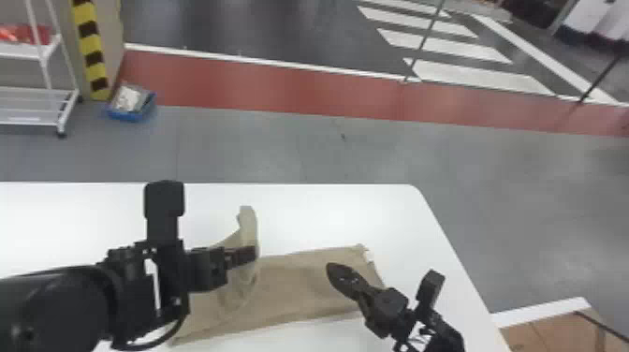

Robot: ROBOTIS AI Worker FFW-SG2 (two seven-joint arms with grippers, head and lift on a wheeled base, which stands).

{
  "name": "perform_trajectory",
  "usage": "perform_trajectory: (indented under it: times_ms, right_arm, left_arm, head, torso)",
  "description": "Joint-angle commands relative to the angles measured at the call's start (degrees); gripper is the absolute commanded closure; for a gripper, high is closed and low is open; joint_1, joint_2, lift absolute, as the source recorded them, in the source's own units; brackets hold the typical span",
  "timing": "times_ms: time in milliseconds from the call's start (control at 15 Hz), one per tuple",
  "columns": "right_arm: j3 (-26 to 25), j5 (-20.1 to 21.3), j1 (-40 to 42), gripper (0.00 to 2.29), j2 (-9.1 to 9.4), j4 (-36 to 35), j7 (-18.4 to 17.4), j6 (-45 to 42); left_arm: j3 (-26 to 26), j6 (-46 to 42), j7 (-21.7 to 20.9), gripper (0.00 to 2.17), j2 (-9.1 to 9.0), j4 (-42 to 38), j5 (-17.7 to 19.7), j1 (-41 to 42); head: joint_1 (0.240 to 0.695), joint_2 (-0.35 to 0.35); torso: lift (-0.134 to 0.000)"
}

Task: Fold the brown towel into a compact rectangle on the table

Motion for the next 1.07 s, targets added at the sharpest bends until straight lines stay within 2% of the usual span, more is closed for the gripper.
perform_trajectory:
  times_ms: [0, 267, 533, 733, 1000]
  right_arm:
    - [-1.1, -2.3, 0.0, 1.29, -1.65, 2.3, 0.0, -3.0]
    - [-1.6, -3.4, 0.0, 1.29, -2.09, 2.9, 0.0, -3.9]
    - [-2.0, -3.5, 0.3, 1.29, -1.56, 2.8, 0.0, -3.7]
    - [-1.9, -3.5, 1.3, 1.29, -0.95, 1.8, 0.0, -3.7]
    - [-2.5, -3.8, 1.6, 1.29, -1.12, 1.8, 0.2, -4.2]
  left_arm:
    - [-4.3, -7.3, 0.9, 1.79, -0.18, 4.1, -2.0, -0.8]
    - [-4.3, -8.7, 0.6, 1.79, -0.18, 5.2, -1.2, -0.1]
    - [-4.4, 5.0, -0.8, 1.79, -0.18, -1.9, 0.0, 2.4]
    - [-5.7, 4.7, -0.5, 1.79, -0.18, -2.9, -0.2, 2.9]
    - [-6.8, -0.6, 1.2, 1.79, -0.18, -1.8, -0.7, 2.8]
  head:
    - [0.695, -0.35]
    - [0.695, -0.35]
    - [0.695, -0.35]
    - [0.695, -0.35]
    - [0.695, -0.35]
  torso:
    - [0.0]
    - [0.0]
    - [0.0]
    - [0.0]
    - [0.0]
